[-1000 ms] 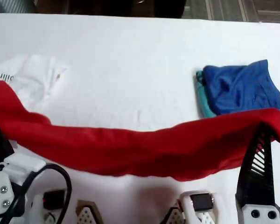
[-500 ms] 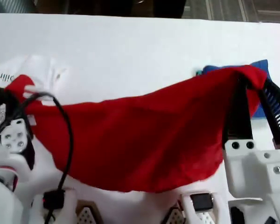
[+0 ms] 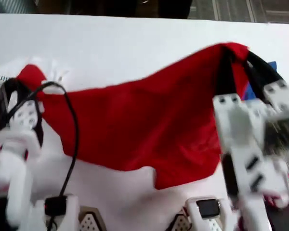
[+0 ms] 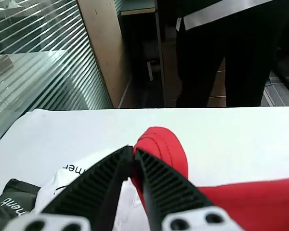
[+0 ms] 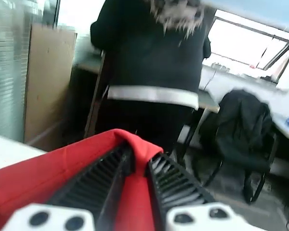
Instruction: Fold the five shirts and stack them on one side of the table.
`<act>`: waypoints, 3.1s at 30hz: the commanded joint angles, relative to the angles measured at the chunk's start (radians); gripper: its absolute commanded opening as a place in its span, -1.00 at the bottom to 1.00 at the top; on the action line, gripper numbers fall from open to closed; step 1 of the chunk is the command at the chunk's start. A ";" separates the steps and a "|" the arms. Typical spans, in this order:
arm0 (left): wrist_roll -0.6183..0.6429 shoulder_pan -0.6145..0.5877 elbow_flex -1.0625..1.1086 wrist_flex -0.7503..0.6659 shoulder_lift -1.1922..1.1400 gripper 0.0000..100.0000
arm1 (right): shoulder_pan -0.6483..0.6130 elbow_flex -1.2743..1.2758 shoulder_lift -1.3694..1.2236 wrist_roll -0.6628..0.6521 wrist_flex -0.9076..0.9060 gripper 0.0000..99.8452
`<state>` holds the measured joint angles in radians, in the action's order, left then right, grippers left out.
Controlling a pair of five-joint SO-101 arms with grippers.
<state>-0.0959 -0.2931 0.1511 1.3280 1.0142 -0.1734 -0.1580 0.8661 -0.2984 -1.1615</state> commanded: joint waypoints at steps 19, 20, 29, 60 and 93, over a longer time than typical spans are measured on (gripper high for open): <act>0.003 0.104 -0.054 -0.520 -0.580 -0.95 | 0.013 0.219 -0.380 0.002 0.397 -0.96; 0.003 0.104 -0.085 -0.520 -0.623 -0.95 | 0.019 0.219 -0.398 0.002 0.414 -0.96; 0.002 0.083 -0.278 -0.520 -0.888 -0.95 | 0.096 0.218 -0.553 0.002 0.573 -0.96; -0.032 0.077 -0.875 -0.485 -1.659 -0.95 | 0.067 -0.319 -1.363 0.002 0.558 -0.96; -0.035 0.117 -1.814 0.204 -1.998 -0.95 | 0.094 -0.790 -1.372 0.008 0.077 -0.96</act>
<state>-0.1250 -0.1826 -1.6042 1.4523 -1.0710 -0.0967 -0.8393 -0.6529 -0.2969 -1.0019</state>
